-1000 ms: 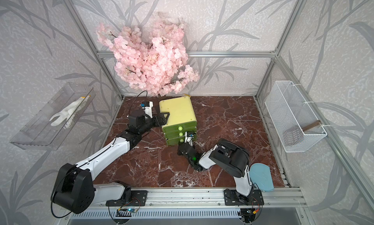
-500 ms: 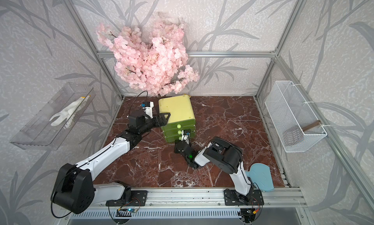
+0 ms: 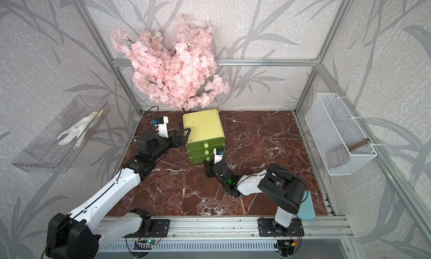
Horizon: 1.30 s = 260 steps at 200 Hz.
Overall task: Place the umbrella in the drawer by color
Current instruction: Close the drawer in the storage box, then reset both arms
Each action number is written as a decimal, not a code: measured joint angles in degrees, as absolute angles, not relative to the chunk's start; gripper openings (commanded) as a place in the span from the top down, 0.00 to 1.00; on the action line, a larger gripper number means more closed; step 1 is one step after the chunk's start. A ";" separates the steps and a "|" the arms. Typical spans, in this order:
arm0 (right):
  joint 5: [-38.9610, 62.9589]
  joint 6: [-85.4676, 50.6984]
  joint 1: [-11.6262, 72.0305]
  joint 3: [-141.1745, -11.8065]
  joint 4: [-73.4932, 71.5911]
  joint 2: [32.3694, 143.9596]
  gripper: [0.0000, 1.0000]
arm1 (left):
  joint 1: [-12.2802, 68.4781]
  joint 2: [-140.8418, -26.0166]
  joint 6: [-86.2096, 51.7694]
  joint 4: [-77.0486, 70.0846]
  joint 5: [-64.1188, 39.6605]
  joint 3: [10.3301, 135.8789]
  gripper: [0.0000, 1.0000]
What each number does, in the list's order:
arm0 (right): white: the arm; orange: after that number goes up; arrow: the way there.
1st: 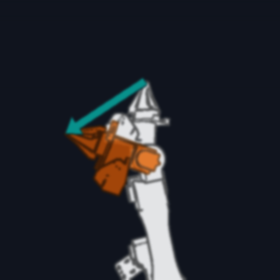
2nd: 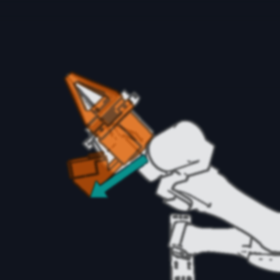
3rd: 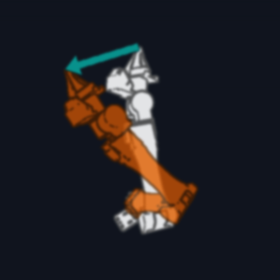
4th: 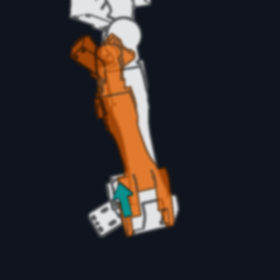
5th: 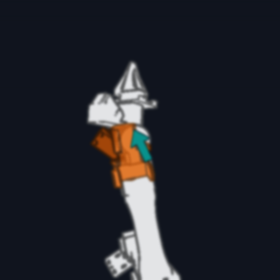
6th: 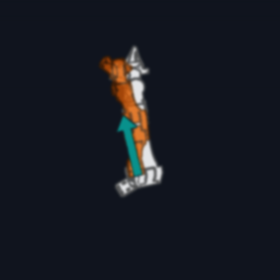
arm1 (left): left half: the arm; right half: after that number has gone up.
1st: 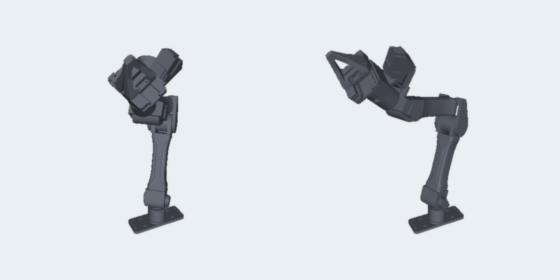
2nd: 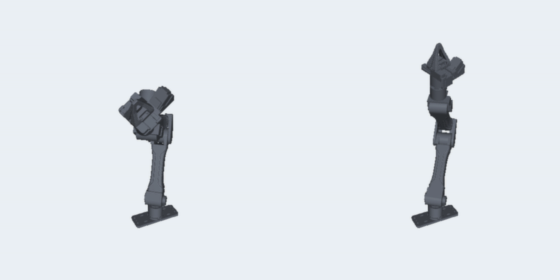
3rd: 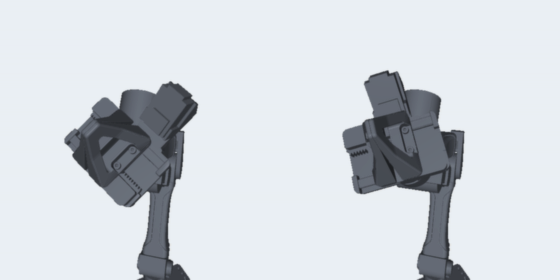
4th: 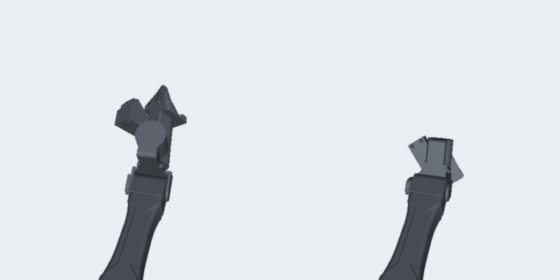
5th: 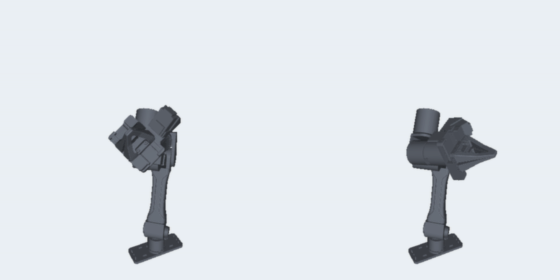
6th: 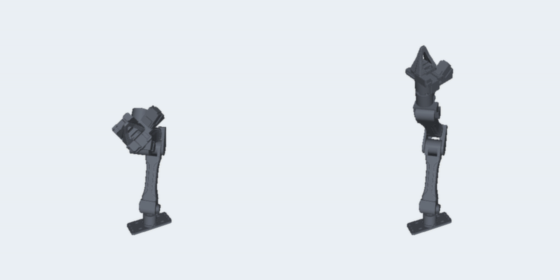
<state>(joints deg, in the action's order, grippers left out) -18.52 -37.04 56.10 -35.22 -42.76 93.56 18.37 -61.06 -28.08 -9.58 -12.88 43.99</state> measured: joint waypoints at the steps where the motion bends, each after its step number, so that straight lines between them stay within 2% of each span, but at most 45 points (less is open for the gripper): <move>1: -18.52 -36.84 56.10 -35.18 -42.54 93.19 0.41 | 18.37 -60.97 -28.08 -9.56 -12.86 43.94 0.00; 18: -19.22 -33.23 55.86 -34.96 -36.16 84.14 0.34 | 18.37 -58.57 -28.14 -9.30 -11.70 42.68 0.00; 66: -23.70 -20.62 51.92 -37.82 -16.25 62.30 0.27 | 18.37 -53.93 -28.21 -6.17 -10.35 41.43 0.00; 70: -24.69 -19.18 51.70 -38.04 -14.90 60.60 0.21 | 18.37 -52.99 -28.25 -5.76 -10.11 41.21 0.00; 72: -25.34 -18.59 51.55 -38.15 -14.31 59.66 0.06 | 18.37 -52.40 -28.29 -5.65 -10.02 41.06 0.00; 75: -26.15 -17.72 51.46 -38.22 -13.37 58.57 0.00 | 18.37 -51.72 -28.32 -5.48 -9.80 40.82 0.00; 117: -41.63 -5.15 50.28 -35.94 -6.92 35.83 0.01 | 18.50 -36.42 -29.89 2.96 -11.64 40.47 0.00; 152: -56.71 7.92 49.91 -26.89 -15.42 20.10 0.01 | 18.68 -23.81 -22.61 18.65 -10.83 46.76 0.00; 173: -60.58 15.88 48.01 -18.04 -25.23 19.03 0.01 | 18.70 -16.80 -18.06 23.29 -7.33 46.48 0.00; 204: -60.66 21.45 38.61 -8.91 -33.06 25.43 0.01 | 18.70 -11.09 -15.14 25.98 -5.82 40.69 0.00; 228: -53.95 19.38 30.94 -5.80 -33.52 30.06 0.01 | 18.70 -10.07 -13.54 27.90 -5.65 38.83 0.00; 260: -40.71 9.50 20.29 -5.06 -32.25 39.42 0.01 | 18.70 -8.78 -12.23 28.73 -5.74 38.70 0.00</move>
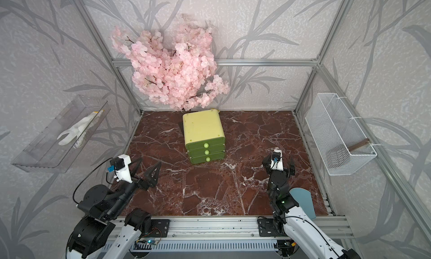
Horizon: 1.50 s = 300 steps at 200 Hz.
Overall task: Place the umbrella in the drawer by color
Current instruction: Reset both arms
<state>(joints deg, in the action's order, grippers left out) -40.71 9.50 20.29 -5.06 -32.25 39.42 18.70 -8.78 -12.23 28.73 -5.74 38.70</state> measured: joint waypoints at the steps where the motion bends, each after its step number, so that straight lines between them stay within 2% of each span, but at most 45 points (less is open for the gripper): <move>1: -40.49 9.28 20.12 -5.02 -32.34 39.68 0.01 | 18.70 -8.73 -12.16 28.71 -5.76 38.65 0.00; 32: -29.69 4.25 16.78 -2.85 -37.60 51.33 0.01 | 18.68 -8.40 -11.40 28.71 -5.93 37.87 0.00; 61: -24.88 3.46 15.90 -4.49 -40.47 57.87 0.01 | 18.68 -8.43 -10.98 28.69 -5.93 37.78 0.00; 164: -22.98 5.93 12.75 -7.73 -73.08 89.95 0.01 | 18.24 -10.04 -10.09 28.69 -6.02 37.65 0.00; 211: -22.79 6.04 12.23 -8.40 -76.97 91.09 0.01 | 17.61 -11.09 -10.07 28.62 -6.11 37.54 0.00; 243: -20.29 4.69 8.84 -8.97 -78.06 92.73 0.01 | 17.23 -11.64 -10.04 28.60 -6.28 37.36 0.00; 300: -12.05 5.52 7.73 -9.63 -78.08 93.69 0.01 | 17.04 -13.58 -10.04 28.01 -6.94 37.32 0.00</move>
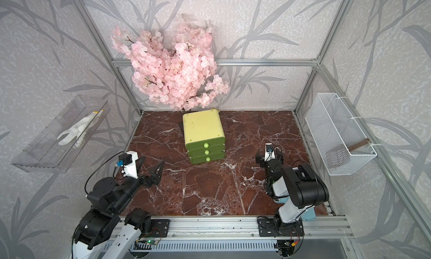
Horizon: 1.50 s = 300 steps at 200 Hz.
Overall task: Place the umbrella in the drawer by color
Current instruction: Reset both arms
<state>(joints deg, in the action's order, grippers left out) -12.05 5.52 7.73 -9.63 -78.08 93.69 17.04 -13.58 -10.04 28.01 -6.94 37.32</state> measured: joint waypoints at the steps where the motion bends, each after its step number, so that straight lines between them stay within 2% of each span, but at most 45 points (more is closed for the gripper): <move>1: -11.99 5.50 7.64 -9.74 -77.95 93.73 0.01 | 17.04 -13.63 -10.07 27.99 -6.96 37.32 0.00; 38: -12.93 0.01 2.66 -18.50 -65.30 92.47 0.01 | 16.75 -14.72 -10.11 27.22 -7.49 37.12 0.00; 62: -12.91 -2.68 -0.19 -19.88 -62.78 91.09 0.01 | 16.73 -14.72 -10.15 26.98 -7.68 36.84 0.00; 149: -10.81 -3.62 0.01 -19.73 -57.91 91.05 0.01 | 15.16 -16.16 -10.52 23.86 -9.78 34.54 0.00; 221: -10.39 -3.62 0.01 -19.73 -57.69 91.05 0.01 | 12.69 -20.67 -13.43 15.57 -9.96 25.96 0.00; 246: -10.37 -3.62 0.01 -19.73 -57.56 91.05 0.01 | 12.58 -18.11 -10.83 9.63 -9.08 21.89 0.00; 271: -10.37 -3.62 0.01 -19.73 -57.52 91.05 0.01 | 12.60 -15.49 -8.93 -6.46 -8.01 12.88 0.00; 300: -10.28 -3.62 0.01 -19.73 -57.52 91.05 0.01 | 12.58 -23.38 -7.92 -17.10 -3.36 9.37 0.00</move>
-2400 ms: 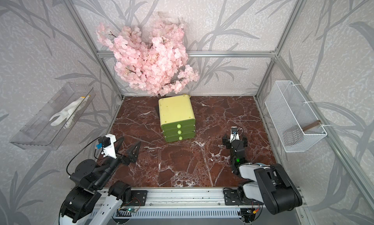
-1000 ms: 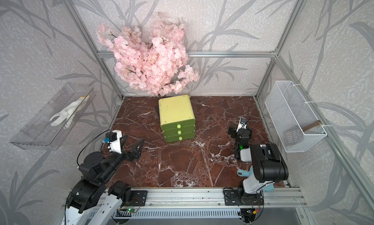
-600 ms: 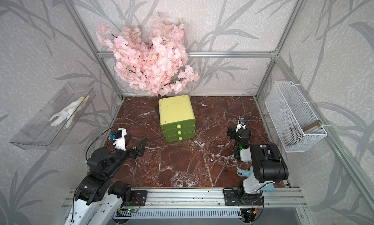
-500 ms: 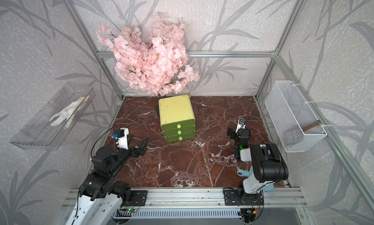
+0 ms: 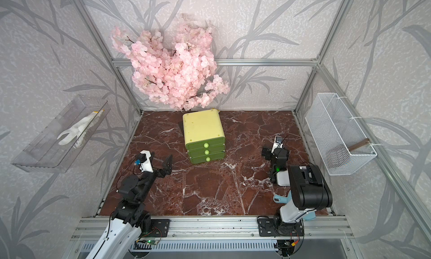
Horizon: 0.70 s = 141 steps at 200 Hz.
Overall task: Place the umbrella in the drawer by color
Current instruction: Reset both arms
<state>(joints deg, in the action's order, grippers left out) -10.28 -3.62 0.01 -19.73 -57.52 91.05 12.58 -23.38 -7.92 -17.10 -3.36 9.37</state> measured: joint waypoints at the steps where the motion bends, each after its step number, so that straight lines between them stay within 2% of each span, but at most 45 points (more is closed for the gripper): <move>1: -10.28 -3.62 0.01 -19.73 -57.52 91.05 0.01 | 12.58 -24.08 -7.66 -17.32 -3.16 9.45 0.00; 73: -9.96 -3.60 0.03 -19.75 -57.47 91.05 0.01 | 10.74 -51.29 7.86 -28.05 -1.39 15.84 0.00; 105: -9.93 -3.60 0.05 -19.75 -57.47 91.05 0.01 | 9.89 -61.73 5.98 -37.21 3.53 14.26 0.00; 141: -9.93 -3.57 0.05 -19.75 -57.41 91.05 0.01 | 12.10 -69.17 7.49 -38.59 4.14 14.11 0.00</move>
<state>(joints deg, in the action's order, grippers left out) -9.93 -3.57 0.05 -19.75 -57.41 91.05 12.10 -69.17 7.49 -38.59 4.14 14.11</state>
